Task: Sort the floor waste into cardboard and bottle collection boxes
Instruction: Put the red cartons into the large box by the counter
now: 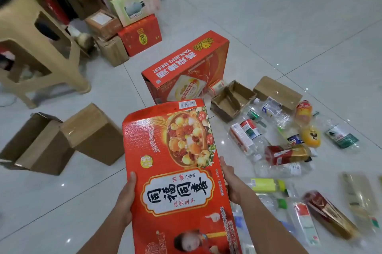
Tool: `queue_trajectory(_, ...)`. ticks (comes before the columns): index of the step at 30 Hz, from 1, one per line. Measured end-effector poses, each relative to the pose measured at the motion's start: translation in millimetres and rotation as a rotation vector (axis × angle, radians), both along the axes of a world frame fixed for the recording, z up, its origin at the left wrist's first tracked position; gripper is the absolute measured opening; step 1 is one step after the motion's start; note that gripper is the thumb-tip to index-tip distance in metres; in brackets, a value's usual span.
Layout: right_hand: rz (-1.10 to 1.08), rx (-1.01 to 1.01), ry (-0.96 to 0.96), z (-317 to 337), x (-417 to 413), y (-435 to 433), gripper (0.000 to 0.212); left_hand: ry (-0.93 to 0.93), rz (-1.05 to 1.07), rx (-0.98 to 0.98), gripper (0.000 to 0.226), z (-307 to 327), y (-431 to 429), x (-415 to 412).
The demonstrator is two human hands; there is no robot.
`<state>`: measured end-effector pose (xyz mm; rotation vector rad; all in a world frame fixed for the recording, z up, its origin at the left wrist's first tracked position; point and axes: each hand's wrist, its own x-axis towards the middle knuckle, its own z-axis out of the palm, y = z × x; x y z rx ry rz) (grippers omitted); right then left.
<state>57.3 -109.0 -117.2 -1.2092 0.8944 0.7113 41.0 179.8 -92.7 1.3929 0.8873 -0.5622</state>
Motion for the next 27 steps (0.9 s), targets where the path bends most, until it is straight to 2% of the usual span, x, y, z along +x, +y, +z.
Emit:
queue_trajectory(4, -0.141, -0.052, -0.045, 113.6, -10.4, -38.3, 0.077, -0.046, -0.078, 0.033, 0.072, 107.8, -35.5, 22.0)
queue_trajectory(8, -0.139, -0.17, -0.098, 246.4, -12.5, -87.8, 0.111, -0.073, -0.175, -0.054, 0.052, 227.4, -90.4, 36.6)
queue_trajectory(11, -0.167, -0.281, -0.122, 364.9, -26.9, -119.2, 0.092, 0.006, -0.288, -0.063, 0.05, 317.9, -126.1, 41.5)
queue_trajectory(13, -0.22, -0.349, -0.118, 433.0, -46.1, -139.3, 0.09, 0.081, -0.371, -0.104, 0.054, 371.8, -147.4, 35.2)
queue_trajectory(16, -0.323, -0.495, -0.124, 516.0, -99.7, -157.4, 0.081, 0.196, -0.55, -0.177, 0.073, 446.8, -180.6, 11.3)
queue_trajectory(19, -0.469, -0.571, -0.084, 583.6, -170.2, -155.3, 0.076, 0.242, -0.718, -0.121, 0.087, 502.8, -211.9, -23.7)
queue_trajectory(22, -0.657, -0.631, 0.008, 621.4, -253.6, -144.3, 0.095, 0.272, -0.934, -0.065, 0.084, 536.1, -234.8, -61.4)
queue_trajectory(27, -0.932, -0.699, 0.157, 656.0, -403.0, -107.1, 0.092, 0.287, -1.333, -0.031, 0.08, 556.6, -264.9, -147.6)
